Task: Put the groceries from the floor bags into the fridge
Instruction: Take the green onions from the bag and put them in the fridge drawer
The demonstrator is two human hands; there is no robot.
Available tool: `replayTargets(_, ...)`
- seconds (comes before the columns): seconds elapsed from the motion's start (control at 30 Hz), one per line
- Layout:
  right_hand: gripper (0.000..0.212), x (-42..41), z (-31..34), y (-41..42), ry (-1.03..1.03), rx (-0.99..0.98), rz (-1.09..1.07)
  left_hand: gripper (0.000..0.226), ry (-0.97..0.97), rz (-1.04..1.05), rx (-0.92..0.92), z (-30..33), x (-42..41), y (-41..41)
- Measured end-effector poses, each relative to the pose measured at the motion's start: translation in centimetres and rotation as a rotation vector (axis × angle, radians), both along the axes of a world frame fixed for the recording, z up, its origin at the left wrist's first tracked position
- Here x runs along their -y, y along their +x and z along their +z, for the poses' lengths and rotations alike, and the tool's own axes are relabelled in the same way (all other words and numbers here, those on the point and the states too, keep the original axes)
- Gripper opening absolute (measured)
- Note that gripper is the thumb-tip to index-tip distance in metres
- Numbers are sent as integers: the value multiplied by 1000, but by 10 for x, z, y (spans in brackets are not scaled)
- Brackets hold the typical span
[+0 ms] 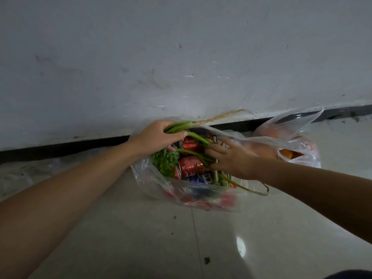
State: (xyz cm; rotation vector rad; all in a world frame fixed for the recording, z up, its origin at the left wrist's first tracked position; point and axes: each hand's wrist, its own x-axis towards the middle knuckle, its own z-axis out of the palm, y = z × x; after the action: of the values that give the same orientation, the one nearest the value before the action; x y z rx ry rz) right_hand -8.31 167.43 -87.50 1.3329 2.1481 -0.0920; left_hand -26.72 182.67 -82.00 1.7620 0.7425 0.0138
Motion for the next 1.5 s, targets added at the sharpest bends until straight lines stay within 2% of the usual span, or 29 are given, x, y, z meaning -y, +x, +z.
replayTargets(0.1,47,-9,-1,1,-106,-83,-56,7,43,53,-1,5,-7,-2)
replayTargets(0.23,40,-41,11,-7,20,-505,-586,23,214,194,-70,15,-28,-7)
replayTargets(0.3,48,-63,4,-21,36,-595,-707,30,343,172,-165,20,-35,-10)
replayTargets(0.37,57,-81,-10,-36,17,-568,-709,29,387,138,-234,23,-38,-13)
replayTargets(0.43,58,-93,-24,-50,83,-444,-596,29,405,127,-277,24,-39,-16)
replayTargets(0.5,51,-98,-35,-63,175,-275,-414,29,412,129,-287,23,-39,-18)
replayTargets(0.57,45,-99,-45,-76,164,-211,-376,30,385,124,-285,21,-38,-22)
replayTargets(0.73,28,-104,-41,-81,77,-431,-592,39,268,124,-263,19,-36,-33)
replayTargets(0.83,25,-97,-3,-66,-4,-596,-685,38,110,236,-163,18,-40,-39)
replayTargets(0.93,25,-79,52,-37,-170,-614,-720,35,26,252,-86,13,-41,-42)
replayTargets(1.0,26,-62,91,-15,-304,-780,-811,40,23,234,-99,10,-39,-40)
replayTargets(1.03,27,-54,108,-4,-305,-891,-860,42,20,237,-102,10,-37,-37)
replayTargets(1.17,18,-26,167,23,-25,-1438,-1124,38,-106,273,-33,31,-20,-21)
replayTargets(1.23,36,-24,197,28,167,-1671,-1257,34,-124,345,23,64,-9,-11)
replayTargets(1.3,48,-21,232,28,289,-1764,-1357,33,-80,396,21,109,3,-4)
replayTargets(1.5,49,1,348,9,393,-1793,-1511,38,-41,445,-45,267,26,5)
